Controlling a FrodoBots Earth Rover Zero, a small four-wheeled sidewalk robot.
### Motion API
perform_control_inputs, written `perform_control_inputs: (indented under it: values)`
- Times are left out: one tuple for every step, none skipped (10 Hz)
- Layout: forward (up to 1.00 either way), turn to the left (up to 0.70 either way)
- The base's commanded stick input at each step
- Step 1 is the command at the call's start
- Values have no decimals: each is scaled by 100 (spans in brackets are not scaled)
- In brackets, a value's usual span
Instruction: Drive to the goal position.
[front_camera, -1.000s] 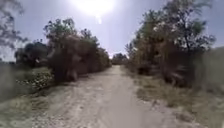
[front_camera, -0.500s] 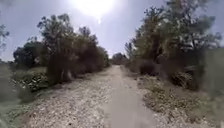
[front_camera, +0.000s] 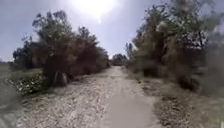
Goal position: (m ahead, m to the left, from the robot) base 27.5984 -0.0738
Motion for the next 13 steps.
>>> perform_control_inputs:
  values:
    - [70,0]
    - [70,0]
    - [70,0]
    - [70,0]
    - [70,0]
    - [70,0]
    - [70,0]
    - [70,0]
    - [70,0]
    - [70,0]
    - [70,0]
    - [70,0]
    - [70,0]
